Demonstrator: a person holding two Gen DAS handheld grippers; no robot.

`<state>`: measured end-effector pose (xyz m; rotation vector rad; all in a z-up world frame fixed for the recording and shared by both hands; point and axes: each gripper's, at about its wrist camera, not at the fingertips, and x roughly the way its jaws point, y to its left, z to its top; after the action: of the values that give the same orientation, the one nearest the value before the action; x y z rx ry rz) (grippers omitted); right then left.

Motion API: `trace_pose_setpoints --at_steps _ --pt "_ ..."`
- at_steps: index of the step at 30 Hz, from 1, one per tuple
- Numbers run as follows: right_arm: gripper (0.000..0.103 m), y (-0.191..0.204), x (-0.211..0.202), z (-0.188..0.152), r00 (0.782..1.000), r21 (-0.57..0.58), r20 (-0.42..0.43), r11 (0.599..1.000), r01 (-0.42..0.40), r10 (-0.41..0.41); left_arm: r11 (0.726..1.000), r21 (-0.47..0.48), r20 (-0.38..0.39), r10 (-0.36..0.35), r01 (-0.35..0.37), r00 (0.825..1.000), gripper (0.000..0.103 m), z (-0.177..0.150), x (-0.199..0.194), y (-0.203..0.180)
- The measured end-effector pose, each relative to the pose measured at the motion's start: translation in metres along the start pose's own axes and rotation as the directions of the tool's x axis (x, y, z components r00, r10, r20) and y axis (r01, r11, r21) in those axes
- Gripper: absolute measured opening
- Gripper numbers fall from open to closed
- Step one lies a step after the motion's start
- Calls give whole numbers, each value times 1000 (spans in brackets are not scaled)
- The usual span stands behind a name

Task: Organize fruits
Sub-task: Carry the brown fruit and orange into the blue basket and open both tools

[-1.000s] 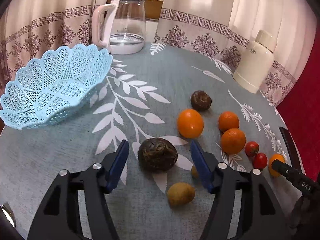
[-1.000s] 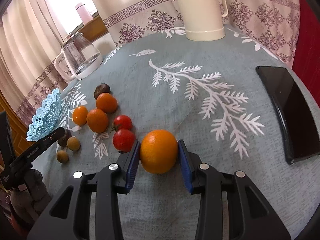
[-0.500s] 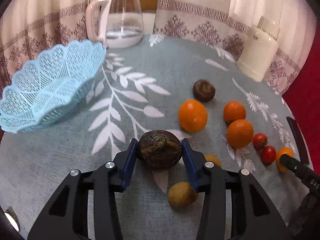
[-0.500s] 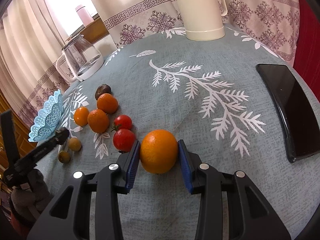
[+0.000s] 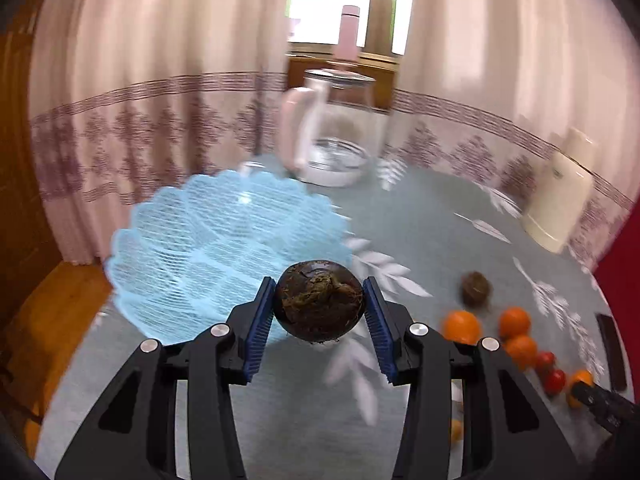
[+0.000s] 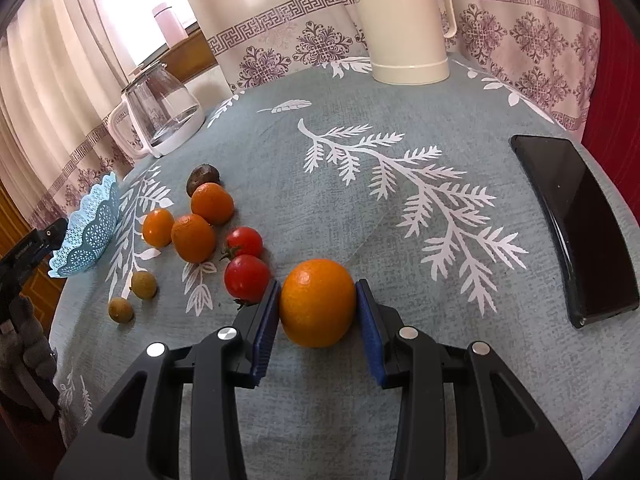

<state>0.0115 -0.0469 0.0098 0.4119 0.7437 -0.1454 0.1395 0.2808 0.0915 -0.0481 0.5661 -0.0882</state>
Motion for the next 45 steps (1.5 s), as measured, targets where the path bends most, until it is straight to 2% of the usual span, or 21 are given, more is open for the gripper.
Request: trace_pose_setpoints --at_steps 3,4,5,6,7,14,17,20,26,30,33,37,40,45 --pt "38 1 0 0 1000 -2 1 1000 7 -7 998 -33 -11 44 -44 999 46 4 8 18" --pt "38 1 -1 0 1000 -3 1 1000 9 -9 997 -50 -17 61 -62 998 50 5 11 25" --pt "38 1 -1 0 1000 -4 1 1000 11 -11 995 -65 -21 72 -73 997 57 4 12 30" --pt "38 1 -1 0 1000 -4 2 1000 12 -12 992 -87 -14 89 -90 996 75 5 12 37" --pt "38 1 -1 0 1000 -5 2 1000 15 -15 989 -102 3 105 -104 995 84 5 10 42" --pt "38 2 -6 1 1000 9 11 1000 5 -5 968 -156 72 212 -199 975 89 6 -10 66" --pt "38 12 -13 6 1000 -3 28 1000 -11 11 949 -212 72 255 -235 964 90 5 -13 78" --pt "38 32 -21 15 998 -37 55 999 -39 41 942 -215 65 277 -257 959 90 4 -11 79" --pt "38 99 -24 39 983 -160 78 975 -153 167 939 -210 22 284 -274 958 90 8 -13 86" --pt "38 156 -12 52 963 -234 45 940 -248 265 930 -223 32 308 -294 951 90 15 -23 98" --pt "38 199 -3 55 949 -296 18 909 -295 314 927 -239 45 308 -289 950 94 19 -32 106" --pt "38 249 13 53 934 -349 -36 872 -344 355 925 -244 63 316 -292 947 95 23 -41 113" --pt "38 277 32 49 929 -367 -90 855 -366 359 926 -257 64 302 -277 951 96 26 -44 119" --pt "39 312 59 43 933 -402 -143 842 -361 331 919 -286 51 296 -270 954 98 27 -44 131"
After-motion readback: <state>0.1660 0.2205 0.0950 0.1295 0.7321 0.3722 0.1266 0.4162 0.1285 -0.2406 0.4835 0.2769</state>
